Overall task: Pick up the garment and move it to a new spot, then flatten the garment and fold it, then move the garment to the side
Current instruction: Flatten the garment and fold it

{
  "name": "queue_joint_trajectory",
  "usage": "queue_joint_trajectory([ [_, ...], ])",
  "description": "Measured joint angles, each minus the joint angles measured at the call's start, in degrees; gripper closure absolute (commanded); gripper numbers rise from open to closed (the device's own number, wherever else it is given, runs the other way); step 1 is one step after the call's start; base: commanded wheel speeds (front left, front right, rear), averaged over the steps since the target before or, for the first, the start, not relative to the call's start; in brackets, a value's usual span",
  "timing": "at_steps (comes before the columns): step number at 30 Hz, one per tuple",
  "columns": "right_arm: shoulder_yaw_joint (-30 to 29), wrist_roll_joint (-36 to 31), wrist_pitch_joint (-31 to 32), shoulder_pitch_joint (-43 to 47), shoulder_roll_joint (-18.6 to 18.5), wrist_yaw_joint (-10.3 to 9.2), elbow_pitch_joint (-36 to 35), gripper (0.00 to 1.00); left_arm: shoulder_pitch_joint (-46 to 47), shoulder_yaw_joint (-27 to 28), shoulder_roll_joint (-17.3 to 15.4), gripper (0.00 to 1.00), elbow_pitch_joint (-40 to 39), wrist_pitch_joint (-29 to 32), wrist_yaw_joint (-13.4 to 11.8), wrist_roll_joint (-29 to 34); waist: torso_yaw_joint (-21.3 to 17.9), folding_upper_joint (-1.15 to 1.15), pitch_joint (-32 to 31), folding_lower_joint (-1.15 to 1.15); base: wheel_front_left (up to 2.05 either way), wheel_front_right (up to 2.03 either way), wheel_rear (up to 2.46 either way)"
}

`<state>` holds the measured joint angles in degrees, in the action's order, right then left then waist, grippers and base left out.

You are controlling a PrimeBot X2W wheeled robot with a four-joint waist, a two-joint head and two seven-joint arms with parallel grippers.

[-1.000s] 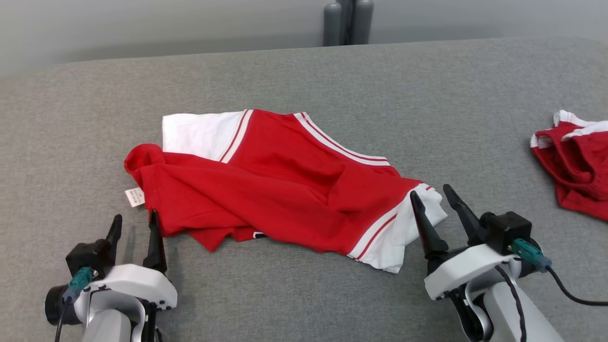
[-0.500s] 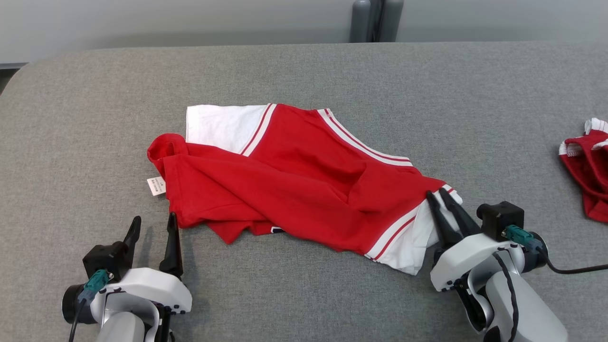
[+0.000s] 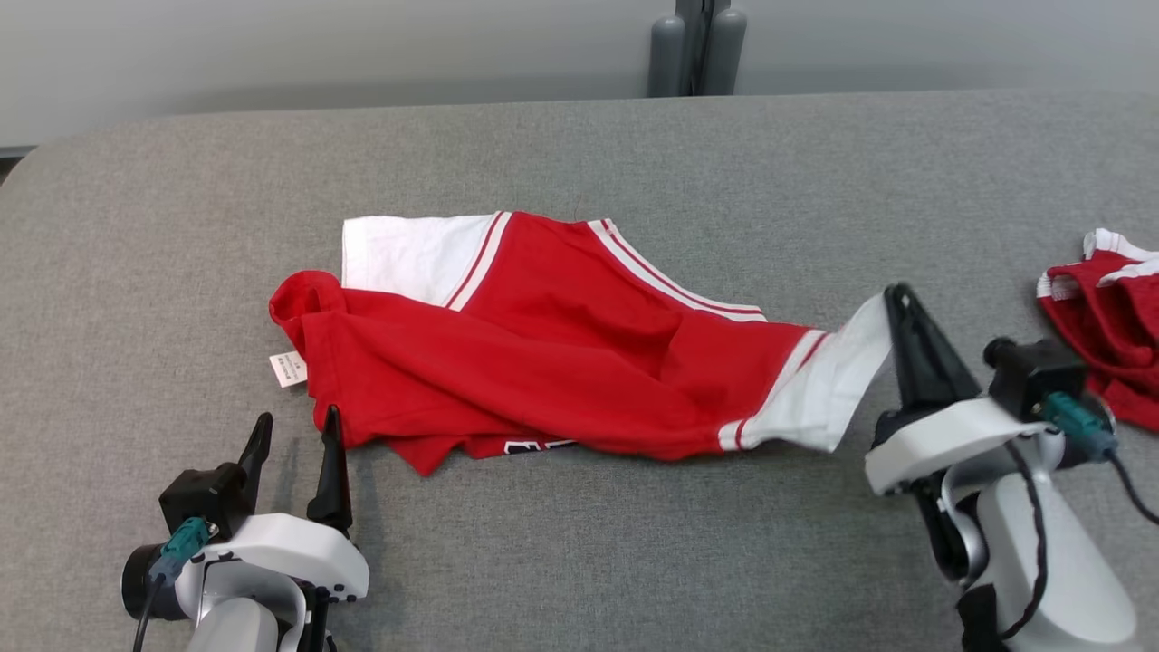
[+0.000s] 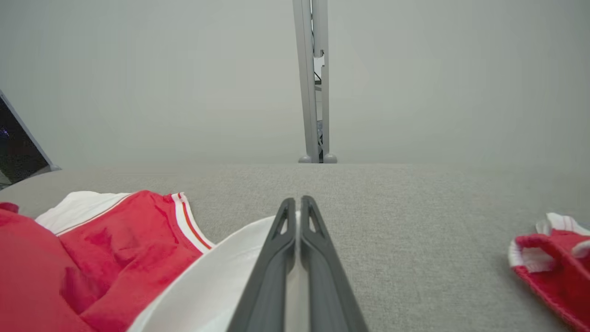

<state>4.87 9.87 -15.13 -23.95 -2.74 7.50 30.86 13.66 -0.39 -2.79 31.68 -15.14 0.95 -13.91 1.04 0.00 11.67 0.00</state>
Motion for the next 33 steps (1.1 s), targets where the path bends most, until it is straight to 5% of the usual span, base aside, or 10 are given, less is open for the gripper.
queue_joint_trajectory([
  [8, -3.57, -4.05, -0.01, 4.18, -1.43, 0.0, -6.94, 1.0, -2.48, 0.26, -0.01, 0.0, 0.87, 0.0, -0.03, -0.21, -1.02, 0.0, -3.48, 0.0, 0.0, 0.0, 0.0],
  [9, -4.08, -4.54, -0.01, 5.92, -1.47, 0.0, -7.11, 0.94, -3.08, 0.3, 0.0, 0.0, 1.02, 0.0, -0.05, -0.3, -1.15, 0.0, -4.09, 0.0, 0.0, 0.0, 0.0],
  [10, -4.87, -4.54, -0.01, 7.61, -1.48, 0.0, -6.69, 0.73, -3.7, 0.3, -0.01, 0.0, 1.04, 0.0, -0.12, -0.32, -1.3, 0.0, -4.71, -0.01, 0.0, 0.0, 0.0],
  [11, -5.48, -4.54, -0.01, 9.41, -1.6, 0.0, -5.78, 0.0, -4.37, 0.35, -0.01, 0.0, 1.1, 0.0, -0.19, -0.33, -1.47, 0.0, -5.37, 0.0, 0.0, 0.0, 0.0],
  [20, -7.73, -3.08, -0.01, 18.08, -0.94, 0.0, -3.78, 0.0, -9.94, 1.24, -0.01, 0.0, 1.27, 0.0, -0.58, -0.46, -3.12, 0.0, -10.02, 0.0, 0.0, 0.0, 0.0],
  [33, -1.26, -0.02, -0.01, 17.34, -0.04, 0.0, -6.48, 0.0, -13.31, 2.11, -0.01, 0.0, -2.14, 0.0, -1.45, 2.89, -2.58, 0.0, -14.21, 0.0, 0.0, 0.0, 0.0],
])
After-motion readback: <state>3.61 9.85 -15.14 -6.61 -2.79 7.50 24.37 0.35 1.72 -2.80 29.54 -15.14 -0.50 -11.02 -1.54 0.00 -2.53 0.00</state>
